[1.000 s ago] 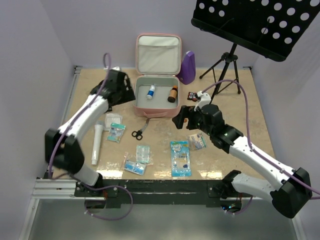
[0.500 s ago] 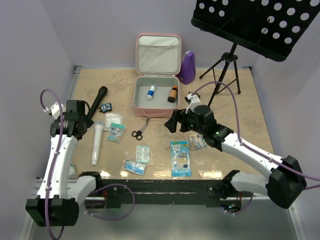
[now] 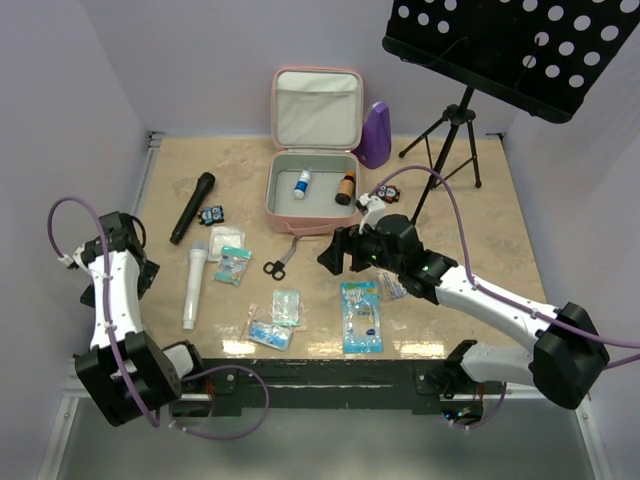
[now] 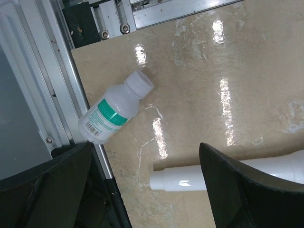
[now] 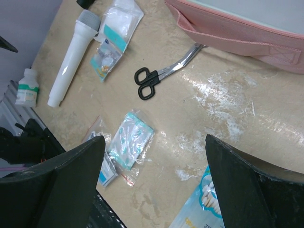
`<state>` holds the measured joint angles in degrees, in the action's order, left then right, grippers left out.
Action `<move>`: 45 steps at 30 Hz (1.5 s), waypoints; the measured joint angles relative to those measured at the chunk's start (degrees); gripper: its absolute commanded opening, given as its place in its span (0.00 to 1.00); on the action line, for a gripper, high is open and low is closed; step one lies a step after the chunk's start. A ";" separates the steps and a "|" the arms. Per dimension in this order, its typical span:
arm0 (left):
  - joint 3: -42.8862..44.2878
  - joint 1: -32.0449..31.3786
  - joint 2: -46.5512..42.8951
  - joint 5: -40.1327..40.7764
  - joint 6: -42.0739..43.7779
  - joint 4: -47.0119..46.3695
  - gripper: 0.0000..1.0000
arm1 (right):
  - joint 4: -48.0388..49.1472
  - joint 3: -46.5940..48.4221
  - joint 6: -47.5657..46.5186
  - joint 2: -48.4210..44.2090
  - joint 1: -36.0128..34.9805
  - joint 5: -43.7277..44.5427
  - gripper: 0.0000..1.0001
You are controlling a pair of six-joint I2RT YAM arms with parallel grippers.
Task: Organize the medicine kit
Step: Pick up the pill bottle at the corner of the board.
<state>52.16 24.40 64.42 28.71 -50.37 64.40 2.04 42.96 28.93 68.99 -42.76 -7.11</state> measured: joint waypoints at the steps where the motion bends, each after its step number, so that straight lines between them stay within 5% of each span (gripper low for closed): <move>1: 0.00 0.55 0.50 0.00 0.07 -0.17 1.00 | 0.28 0.00 0.02 -0.02 0.00 -0.11 0.91; 17: -1.22 5.11 9.38 -7.56 12.26 -10.21 1.00 | 1.75 0.00 0.04 -4.59 -0.11 -2.62 0.91; 27: 4.92 5.11 14.97 -4.50 18.53 -8.07 1.00 | 3.43 0.00 0.52 -6.78 -0.11 -4.61 0.91; 31: 4.83 4.02 11.39 -5.70 18.51 -6.91 1.00 | 3.72 -0.02 0.63 -6.84 -0.11 -5.51 0.91; 39: 3.72 -7.69 -7.69 -12.61 16.74 -9.01 1.00 | 3.58 -0.26 0.59 -9.05 -0.11 -5.44 0.91; 45: 9.07 -14.40 -9.53 -18.01 15.65 -16.00 1.00 | 1.66 -0.17 0.57 -9.09 -0.28 -3.74 0.91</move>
<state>61.23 10.00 54.89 10.70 -34.72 48.40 3.70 42.78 29.50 59.90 -43.05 -10.85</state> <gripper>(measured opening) 0.997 0.908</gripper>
